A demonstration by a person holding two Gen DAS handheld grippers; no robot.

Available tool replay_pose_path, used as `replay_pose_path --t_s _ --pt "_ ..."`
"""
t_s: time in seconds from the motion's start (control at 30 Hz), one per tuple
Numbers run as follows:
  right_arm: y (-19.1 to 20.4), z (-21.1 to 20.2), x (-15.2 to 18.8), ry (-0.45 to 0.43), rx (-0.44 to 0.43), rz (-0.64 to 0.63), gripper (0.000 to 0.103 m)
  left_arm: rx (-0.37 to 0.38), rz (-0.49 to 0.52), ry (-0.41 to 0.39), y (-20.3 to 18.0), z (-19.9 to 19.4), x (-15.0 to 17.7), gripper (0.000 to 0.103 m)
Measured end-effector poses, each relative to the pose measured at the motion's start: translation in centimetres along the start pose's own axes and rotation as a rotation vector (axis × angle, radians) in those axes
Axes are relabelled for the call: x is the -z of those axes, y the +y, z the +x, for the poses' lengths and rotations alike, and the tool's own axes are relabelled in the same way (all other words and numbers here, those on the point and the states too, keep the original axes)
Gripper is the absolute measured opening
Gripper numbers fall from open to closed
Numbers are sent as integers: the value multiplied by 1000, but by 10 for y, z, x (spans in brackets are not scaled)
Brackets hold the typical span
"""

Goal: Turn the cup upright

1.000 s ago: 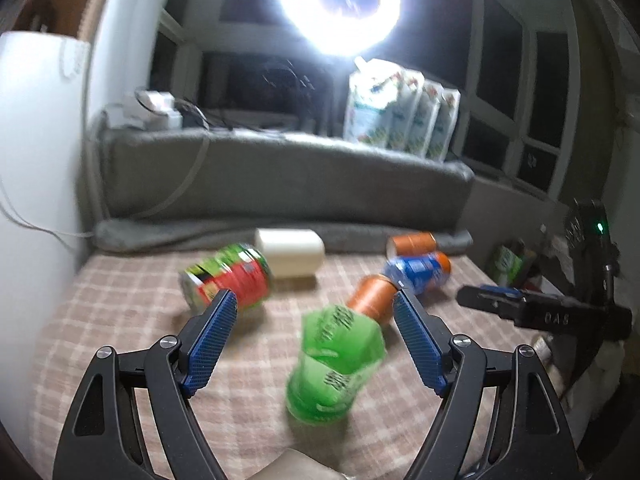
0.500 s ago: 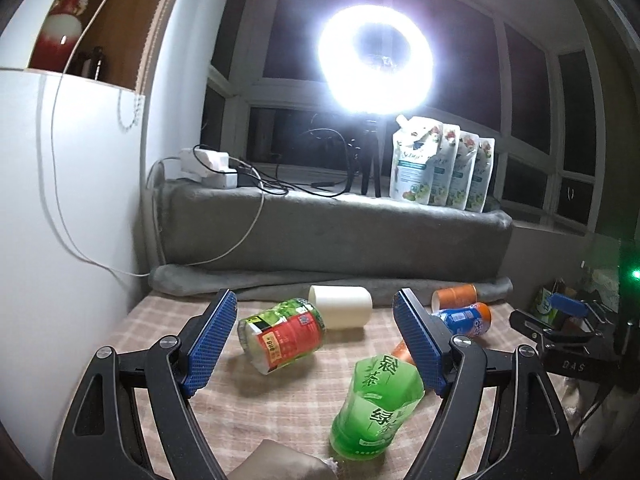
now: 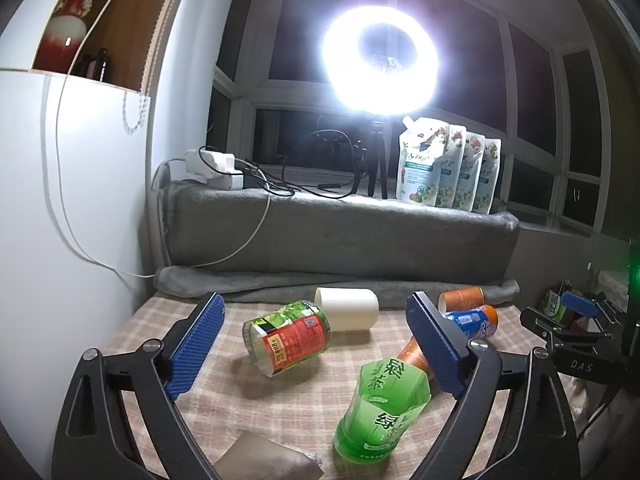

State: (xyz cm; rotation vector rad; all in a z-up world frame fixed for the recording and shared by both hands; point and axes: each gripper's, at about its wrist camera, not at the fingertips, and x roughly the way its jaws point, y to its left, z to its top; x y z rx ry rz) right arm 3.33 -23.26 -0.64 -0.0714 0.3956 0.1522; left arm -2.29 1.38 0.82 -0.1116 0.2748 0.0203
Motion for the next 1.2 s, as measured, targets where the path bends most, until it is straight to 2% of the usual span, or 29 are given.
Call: replay_pose_path --t_s 1.2 --pt "4 4 2 10 -15 -15 103 0 -20 10 5 2 2 93"
